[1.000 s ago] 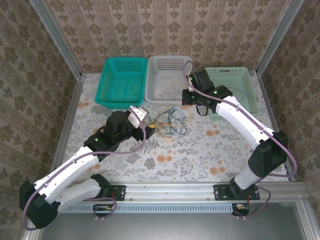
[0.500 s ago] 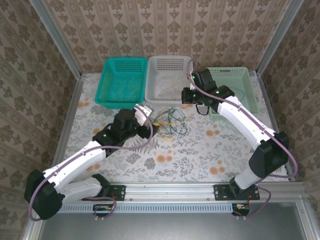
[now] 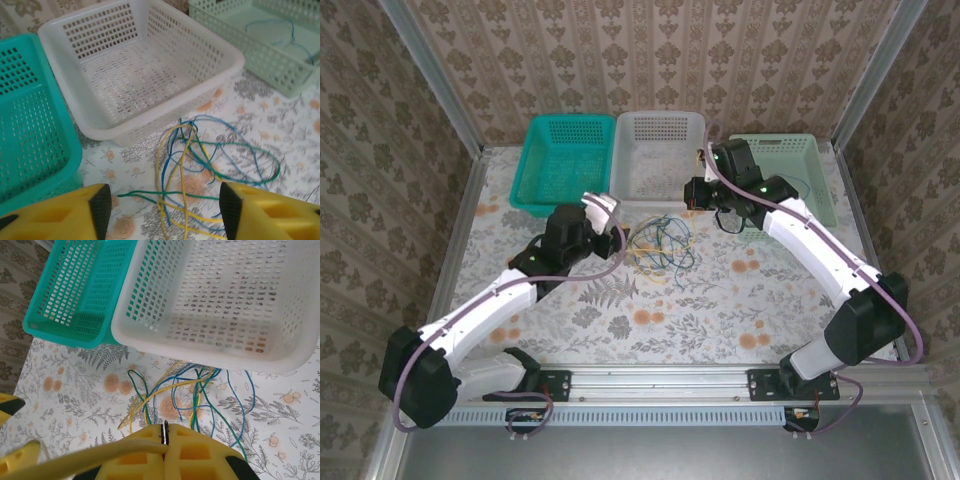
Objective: Untangle the cables
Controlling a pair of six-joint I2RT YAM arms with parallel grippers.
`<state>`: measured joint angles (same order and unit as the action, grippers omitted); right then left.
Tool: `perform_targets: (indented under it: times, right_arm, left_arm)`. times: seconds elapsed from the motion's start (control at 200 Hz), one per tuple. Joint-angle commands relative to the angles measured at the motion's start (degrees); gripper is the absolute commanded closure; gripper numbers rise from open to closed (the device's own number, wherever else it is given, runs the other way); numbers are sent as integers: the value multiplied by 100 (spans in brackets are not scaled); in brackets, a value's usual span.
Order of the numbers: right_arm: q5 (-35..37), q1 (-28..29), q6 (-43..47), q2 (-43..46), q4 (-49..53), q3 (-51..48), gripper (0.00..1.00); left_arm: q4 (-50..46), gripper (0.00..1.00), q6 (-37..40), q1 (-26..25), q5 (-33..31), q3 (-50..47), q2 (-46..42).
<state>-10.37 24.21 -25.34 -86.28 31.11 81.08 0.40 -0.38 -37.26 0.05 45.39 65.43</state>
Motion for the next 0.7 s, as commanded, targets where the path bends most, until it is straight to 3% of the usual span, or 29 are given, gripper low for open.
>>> perform_targets:
  times: [0.0,0.105,0.26,0.51,0.695]
  right_arm:
    - [-224,-69,-87,239,-206,-142,100]
    - [-211,-164,-130,295,-339,-287,100]
    - [-149,-341,-269,459,-672,-638,100]
    - [-836,-759,-1133,915,-2163,-1655,100]
    - [-913,-1188,-1670,1358,-2931,-2351,100]
  left_arm:
    - [410,71,-137,69,313,-20,3]
    - [421,91,-255,95,418,-45,-14]
    - [818,100,-908,425,502,-417,-305]
    - [2049,100,-2679,1681,1263,-1111,-584]
    - [2808,100,-4257,2641,1591,-1702,-706]
